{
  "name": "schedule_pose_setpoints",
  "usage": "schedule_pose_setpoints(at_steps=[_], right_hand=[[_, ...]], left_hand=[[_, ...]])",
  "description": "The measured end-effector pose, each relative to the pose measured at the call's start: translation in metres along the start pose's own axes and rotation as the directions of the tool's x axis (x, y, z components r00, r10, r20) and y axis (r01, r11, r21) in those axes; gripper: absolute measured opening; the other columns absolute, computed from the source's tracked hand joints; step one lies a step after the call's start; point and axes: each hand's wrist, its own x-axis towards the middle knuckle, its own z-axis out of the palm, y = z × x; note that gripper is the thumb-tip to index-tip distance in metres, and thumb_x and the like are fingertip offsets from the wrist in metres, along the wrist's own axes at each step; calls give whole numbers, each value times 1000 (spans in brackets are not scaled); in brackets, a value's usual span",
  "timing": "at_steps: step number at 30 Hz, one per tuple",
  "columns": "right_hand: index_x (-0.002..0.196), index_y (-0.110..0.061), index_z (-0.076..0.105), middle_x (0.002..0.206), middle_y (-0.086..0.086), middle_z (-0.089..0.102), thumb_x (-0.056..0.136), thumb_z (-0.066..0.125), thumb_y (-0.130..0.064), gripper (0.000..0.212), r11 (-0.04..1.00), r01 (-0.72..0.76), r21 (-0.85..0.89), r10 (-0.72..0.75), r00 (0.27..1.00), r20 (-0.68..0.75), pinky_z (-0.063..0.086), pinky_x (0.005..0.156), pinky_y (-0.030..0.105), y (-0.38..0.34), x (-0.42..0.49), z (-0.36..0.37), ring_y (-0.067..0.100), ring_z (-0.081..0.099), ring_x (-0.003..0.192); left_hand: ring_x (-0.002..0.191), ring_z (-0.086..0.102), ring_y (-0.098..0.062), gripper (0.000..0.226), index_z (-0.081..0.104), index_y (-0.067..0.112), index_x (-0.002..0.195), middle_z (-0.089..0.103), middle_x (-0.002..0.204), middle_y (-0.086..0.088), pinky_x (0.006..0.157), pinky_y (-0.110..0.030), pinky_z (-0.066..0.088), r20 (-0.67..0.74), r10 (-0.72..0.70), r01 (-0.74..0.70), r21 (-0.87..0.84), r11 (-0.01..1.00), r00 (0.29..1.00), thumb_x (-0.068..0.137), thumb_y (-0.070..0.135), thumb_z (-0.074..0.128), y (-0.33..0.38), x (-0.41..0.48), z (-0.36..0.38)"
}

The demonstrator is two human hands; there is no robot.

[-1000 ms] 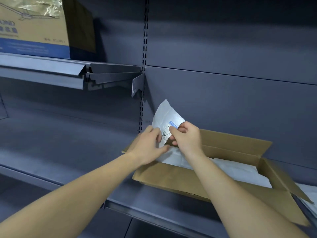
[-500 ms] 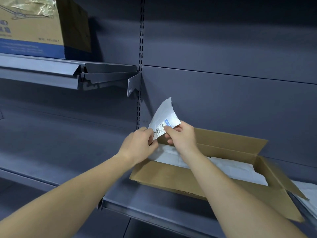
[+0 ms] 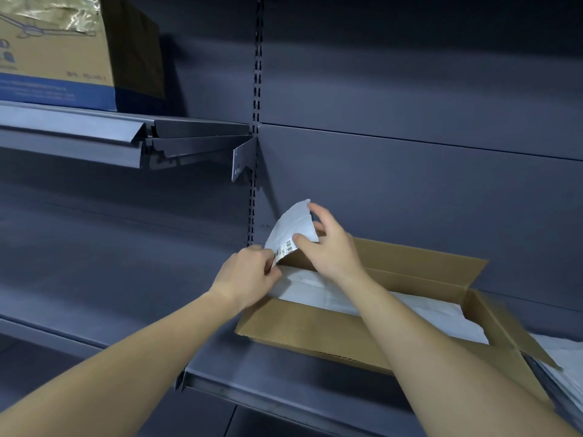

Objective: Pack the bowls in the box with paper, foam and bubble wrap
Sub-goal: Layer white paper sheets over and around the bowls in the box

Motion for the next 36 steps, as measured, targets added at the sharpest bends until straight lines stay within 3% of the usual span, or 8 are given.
schedule_pose_setpoints(at_steps=[4,8,13,16,18,23,28,36], right_hand=[[136,-23,57,137,-6,55,89,63,-16,47,986,74,-150,-61,994,92,27,84,5,-4,3,6,10,49,125],[138,-21,55,141,-3,53,88,61,-9,52,984,86,-158,-73,993,89,25,86,4,-11,6,12,12,47,129],[143,-28,46,137,-12,52,87,64,-12,61,999,18,33,-21,996,88,38,78,1,-13,8,12,-2,52,109],[142,-26,48,137,-9,55,78,67,-11,68,977,-89,192,72,993,94,52,99,36,0,2,16,9,53,125],[141,-26,48,139,-7,55,73,67,-16,71,967,-125,223,106,989,99,51,100,46,9,2,16,15,53,128],[143,-14,48,140,-1,50,88,62,-1,59,959,-134,249,116,990,85,60,82,28,-2,9,5,8,63,105],[144,-15,46,144,3,47,90,61,-2,58,972,-157,177,134,982,134,59,80,28,-1,4,9,14,74,76],[142,-17,50,145,5,48,90,57,-6,53,991,-126,44,125,991,41,49,59,9,-9,6,-1,17,75,71]], left_hand=[[69,51,-27,32,38,18,62,50,78,0,60,-36,40,15,-9,10,-50,999,1000,88,27,55,-3,-2,1],[66,51,-22,30,41,19,63,48,80,4,57,-32,35,-1,24,-23,59,998,1000,88,31,53,-3,-1,-11],[65,50,-22,32,38,23,62,46,80,3,57,-32,32,-24,31,-28,111,993,999,89,34,51,-7,-2,-23],[65,51,-20,29,41,20,65,47,80,4,57,-32,37,3,13,-13,104,995,1000,88,33,51,-11,-8,-20],[64,51,-20,27,42,17,66,48,80,3,58,-33,39,-1,12,-12,90,996,1000,86,32,52,-11,-7,-20],[63,49,-21,31,39,18,61,48,79,2,55,-32,35,-30,63,-61,57,996,998,85,31,54,-6,2,-28],[67,51,-20,26,46,14,65,52,78,4,57,-32,38,70,9,-12,36,999,997,84,29,57,-11,-4,-14],[56,52,-19,27,50,12,64,59,59,-1,54,-27,41,22,-115,117,-283,952,993,86,22,59,-13,5,-18]])
